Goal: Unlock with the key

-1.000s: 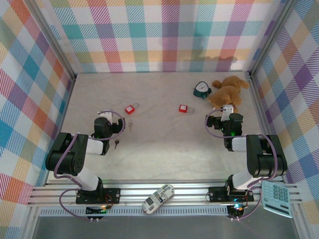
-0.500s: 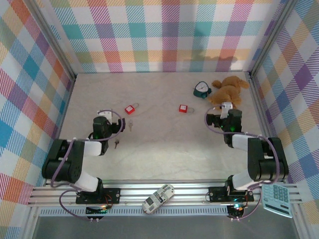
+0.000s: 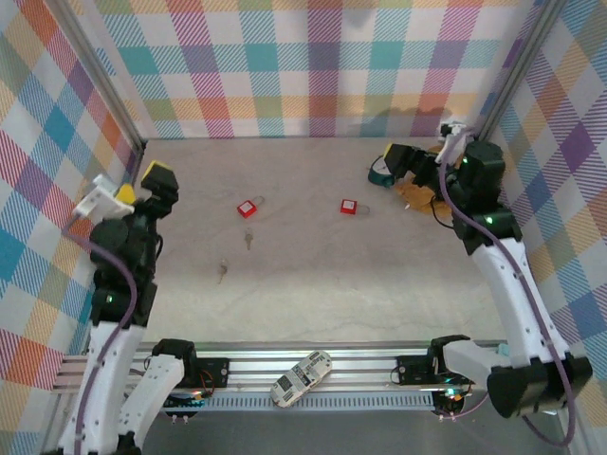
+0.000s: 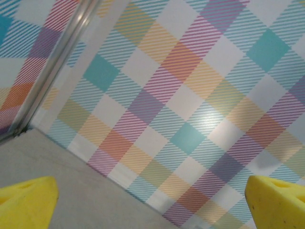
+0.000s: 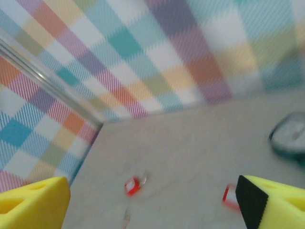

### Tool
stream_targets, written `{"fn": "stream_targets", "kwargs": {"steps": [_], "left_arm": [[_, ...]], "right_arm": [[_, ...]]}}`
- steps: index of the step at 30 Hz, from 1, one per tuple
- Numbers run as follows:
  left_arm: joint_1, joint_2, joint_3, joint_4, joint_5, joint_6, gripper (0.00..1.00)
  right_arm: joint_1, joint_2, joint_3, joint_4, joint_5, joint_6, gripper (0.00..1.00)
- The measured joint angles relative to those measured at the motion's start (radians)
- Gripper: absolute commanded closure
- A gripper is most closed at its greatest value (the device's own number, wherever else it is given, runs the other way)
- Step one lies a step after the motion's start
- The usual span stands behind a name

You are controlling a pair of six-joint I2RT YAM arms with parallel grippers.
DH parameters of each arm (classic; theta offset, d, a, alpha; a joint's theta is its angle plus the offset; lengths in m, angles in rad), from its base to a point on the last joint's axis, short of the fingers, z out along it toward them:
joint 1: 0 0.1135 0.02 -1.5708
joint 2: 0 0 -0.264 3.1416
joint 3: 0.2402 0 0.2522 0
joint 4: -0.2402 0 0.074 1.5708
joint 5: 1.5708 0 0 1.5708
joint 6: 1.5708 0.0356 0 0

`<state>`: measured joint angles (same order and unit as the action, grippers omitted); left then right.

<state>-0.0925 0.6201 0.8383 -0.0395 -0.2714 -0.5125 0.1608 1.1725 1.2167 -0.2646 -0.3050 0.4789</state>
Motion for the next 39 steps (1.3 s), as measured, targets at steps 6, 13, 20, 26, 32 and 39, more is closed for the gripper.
{"fn": "stream_targets", "kwargs": {"steps": [6,13,20,26,32,39], "left_arm": [[0.000,0.082,-0.043,-0.194,0.031,-0.037,0.28],[-0.051,0.552,0.033,-0.360,0.187,-0.045,0.43],[-0.280,0.880,0.061,-0.386,0.257,-0.024,0.41],[-0.286,1.064,0.194,-0.395,0.244,0.033,0.36],[-0.286,1.173,0.296,-0.413,0.208,0.113,0.35],[-0.286,1.225,0.307,-0.422,0.189,0.156,0.35]], "right_arm": [[0.091,0.201,-0.014,-0.201,-0.007,0.031,0.16],[0.209,0.201,-0.085,-0.251,0.011,0.017,0.27],[0.247,0.295,-0.190,-0.233,-0.010,0.005,0.29],[0.266,0.318,-0.223,-0.227,-0.010,0.004,0.28],[0.266,0.319,-0.225,-0.221,-0.006,0.006,0.28],[0.272,0.322,-0.225,-0.216,-0.004,0.007,0.27]]}}
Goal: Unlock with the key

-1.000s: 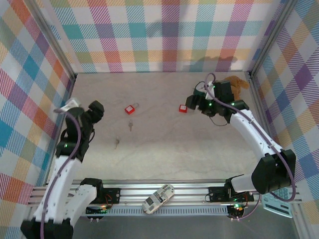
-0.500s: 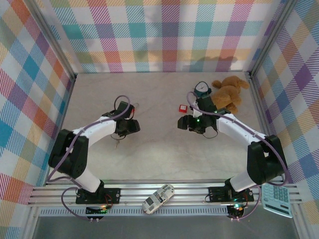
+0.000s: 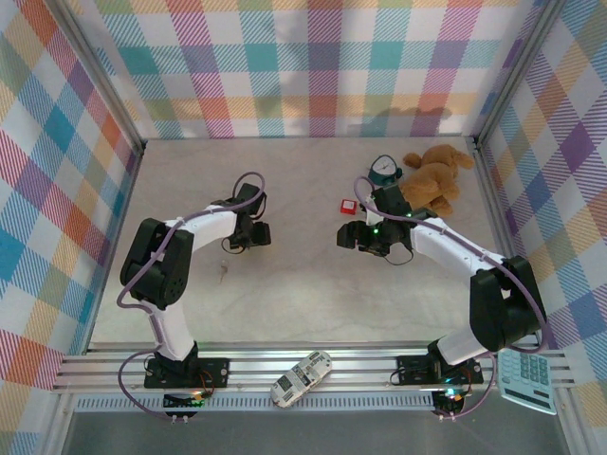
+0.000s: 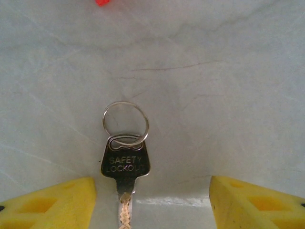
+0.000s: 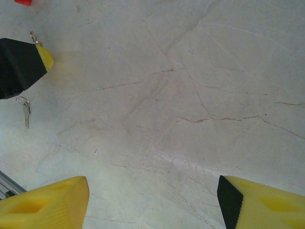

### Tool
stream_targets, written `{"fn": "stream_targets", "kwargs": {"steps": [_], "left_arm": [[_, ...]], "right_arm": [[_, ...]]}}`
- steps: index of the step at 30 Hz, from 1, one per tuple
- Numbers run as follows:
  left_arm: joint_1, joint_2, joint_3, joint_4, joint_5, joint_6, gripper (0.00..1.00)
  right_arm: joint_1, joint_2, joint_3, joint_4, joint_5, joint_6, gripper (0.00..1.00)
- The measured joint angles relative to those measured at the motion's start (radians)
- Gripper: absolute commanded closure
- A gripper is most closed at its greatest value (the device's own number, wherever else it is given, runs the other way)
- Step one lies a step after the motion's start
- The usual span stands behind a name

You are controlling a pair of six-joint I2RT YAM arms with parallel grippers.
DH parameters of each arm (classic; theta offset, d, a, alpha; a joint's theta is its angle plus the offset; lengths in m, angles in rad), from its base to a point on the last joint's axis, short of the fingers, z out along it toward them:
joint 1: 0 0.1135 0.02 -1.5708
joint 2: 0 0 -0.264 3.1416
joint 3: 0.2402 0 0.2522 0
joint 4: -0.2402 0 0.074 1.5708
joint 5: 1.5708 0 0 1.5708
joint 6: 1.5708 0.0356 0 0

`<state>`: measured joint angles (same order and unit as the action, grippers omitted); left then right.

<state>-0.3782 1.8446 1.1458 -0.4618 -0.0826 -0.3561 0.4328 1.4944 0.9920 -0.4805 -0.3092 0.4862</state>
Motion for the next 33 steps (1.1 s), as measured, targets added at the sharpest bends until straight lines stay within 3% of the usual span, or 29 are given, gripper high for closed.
{"fn": "stream_targets", "kwargs": {"steps": [15,25,33], "left_arm": [[-0.047,0.063,0.087,-0.089,-0.050,0.037,0.38],[-0.092,0.072,0.090,-0.050,-0.076,0.035,0.40],[-0.181,0.081,0.095,0.010,-0.068,0.024,0.40]], "right_arm": [[0.000,-0.028,0.003,-0.019,0.109,0.000,0.30],[0.000,-0.077,0.003,-0.045,0.145,-0.001,0.33],[0.000,-0.084,0.003,-0.057,0.153,0.000,0.33]]}}
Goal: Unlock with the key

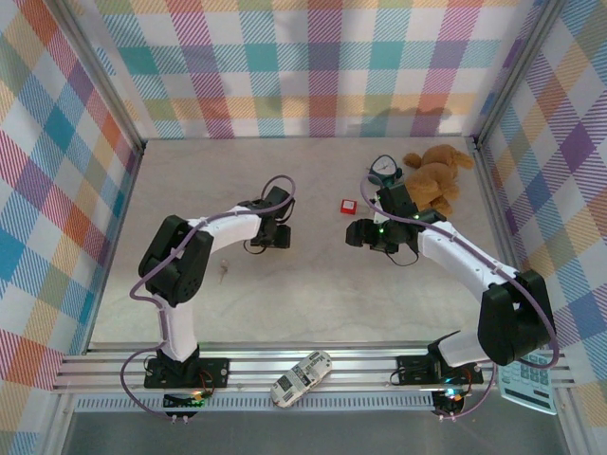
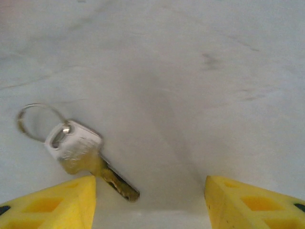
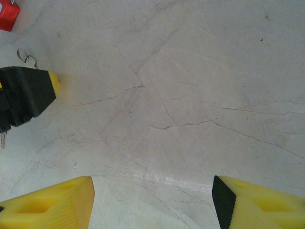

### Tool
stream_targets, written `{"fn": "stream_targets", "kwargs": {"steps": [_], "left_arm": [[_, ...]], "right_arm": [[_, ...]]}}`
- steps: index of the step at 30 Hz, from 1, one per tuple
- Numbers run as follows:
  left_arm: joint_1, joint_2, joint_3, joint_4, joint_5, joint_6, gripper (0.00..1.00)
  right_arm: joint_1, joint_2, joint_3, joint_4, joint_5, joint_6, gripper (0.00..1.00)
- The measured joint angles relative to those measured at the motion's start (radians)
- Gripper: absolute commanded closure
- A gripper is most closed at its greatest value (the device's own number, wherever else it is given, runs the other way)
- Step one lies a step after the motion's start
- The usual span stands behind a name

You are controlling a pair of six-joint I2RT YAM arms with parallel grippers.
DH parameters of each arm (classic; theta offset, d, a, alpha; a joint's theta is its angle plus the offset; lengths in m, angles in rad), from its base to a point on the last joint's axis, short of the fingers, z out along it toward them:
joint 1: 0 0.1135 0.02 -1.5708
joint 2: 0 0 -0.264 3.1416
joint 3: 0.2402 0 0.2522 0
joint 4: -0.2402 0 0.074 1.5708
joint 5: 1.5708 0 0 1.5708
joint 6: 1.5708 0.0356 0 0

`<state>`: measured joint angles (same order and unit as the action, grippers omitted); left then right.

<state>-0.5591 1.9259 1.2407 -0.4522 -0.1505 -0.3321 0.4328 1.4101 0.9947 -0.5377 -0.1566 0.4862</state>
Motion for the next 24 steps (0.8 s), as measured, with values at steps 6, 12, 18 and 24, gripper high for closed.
{"fn": "stream_targets", "kwargs": {"steps": [6,12,18,24], "left_arm": [[-0.029,0.017,0.019,0.012,0.001,-0.008,0.41],[-0.034,0.016,0.034,0.001,0.000,-0.007,0.33],[0.079,0.021,0.229,-0.119,0.038,0.019,0.26],[0.287,0.148,0.559,-0.240,0.059,0.058,0.21]], "right_arm": [[0.000,-0.012,0.000,-0.008,0.011,0.000,0.33],[0.000,-0.042,0.000,-0.022,0.033,-0.008,0.32],[0.000,-0.093,-0.009,-0.025,0.045,-0.007,0.26],[0.000,-0.110,-0.070,-0.012,0.044,-0.003,0.20]]}}
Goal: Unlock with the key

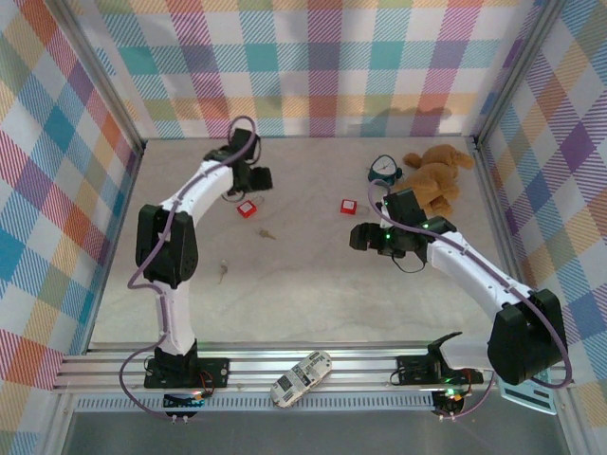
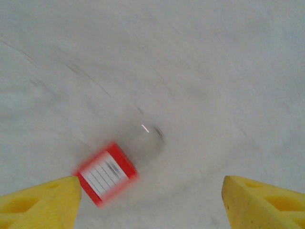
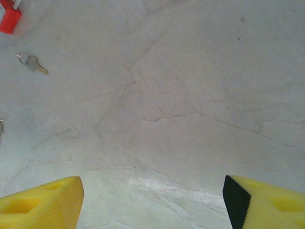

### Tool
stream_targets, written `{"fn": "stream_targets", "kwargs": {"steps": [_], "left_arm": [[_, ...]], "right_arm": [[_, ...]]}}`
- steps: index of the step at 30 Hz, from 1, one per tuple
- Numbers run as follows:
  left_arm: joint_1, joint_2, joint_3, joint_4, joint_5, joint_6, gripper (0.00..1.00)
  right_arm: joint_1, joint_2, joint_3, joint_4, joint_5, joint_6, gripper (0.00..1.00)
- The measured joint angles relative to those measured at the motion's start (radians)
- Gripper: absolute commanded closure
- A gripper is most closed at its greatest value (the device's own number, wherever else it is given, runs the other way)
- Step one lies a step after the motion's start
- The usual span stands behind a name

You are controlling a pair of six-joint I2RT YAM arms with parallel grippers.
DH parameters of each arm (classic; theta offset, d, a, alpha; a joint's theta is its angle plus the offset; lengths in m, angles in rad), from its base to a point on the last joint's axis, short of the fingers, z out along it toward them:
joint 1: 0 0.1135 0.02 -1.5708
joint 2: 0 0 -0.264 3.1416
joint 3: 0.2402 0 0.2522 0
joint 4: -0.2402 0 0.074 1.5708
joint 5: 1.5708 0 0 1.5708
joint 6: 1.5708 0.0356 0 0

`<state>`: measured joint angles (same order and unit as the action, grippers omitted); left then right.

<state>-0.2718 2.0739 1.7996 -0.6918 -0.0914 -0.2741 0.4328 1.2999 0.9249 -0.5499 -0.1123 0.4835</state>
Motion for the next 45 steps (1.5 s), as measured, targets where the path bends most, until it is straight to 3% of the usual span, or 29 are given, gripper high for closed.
{"fn": "stream_targets", "kwargs": {"steps": [4,10,16,34,40,45], "left_arm": [[0.030,0.129,0.147,-0.099,-0.007,0.059,0.20],[0.011,0.219,0.161,-0.187,0.017,0.116,0.19],[0.008,0.226,0.161,-0.200,0.042,0.144,0.21],[0.008,0.241,0.172,-0.208,-0.023,0.178,0.26],[-0.004,0.238,0.164,-0.203,-0.037,0.154,0.32],[-0.045,0.148,0.018,-0.167,-0.063,0.109,0.45]], "right_arm": [[0.000,-0.006,-0.045,0.019,-0.001,0.004,0.18],[0.000,-0.034,-0.082,0.051,-0.014,0.003,0.17],[0.000,-0.022,-0.101,0.080,-0.044,0.003,0.17],[0.000,0.028,-0.101,0.116,-0.090,0.002,0.16],[0.000,0.028,-0.101,0.116,-0.101,0.003,0.16],[0.000,0.028,-0.101,0.116,-0.109,0.004,0.17]]}}
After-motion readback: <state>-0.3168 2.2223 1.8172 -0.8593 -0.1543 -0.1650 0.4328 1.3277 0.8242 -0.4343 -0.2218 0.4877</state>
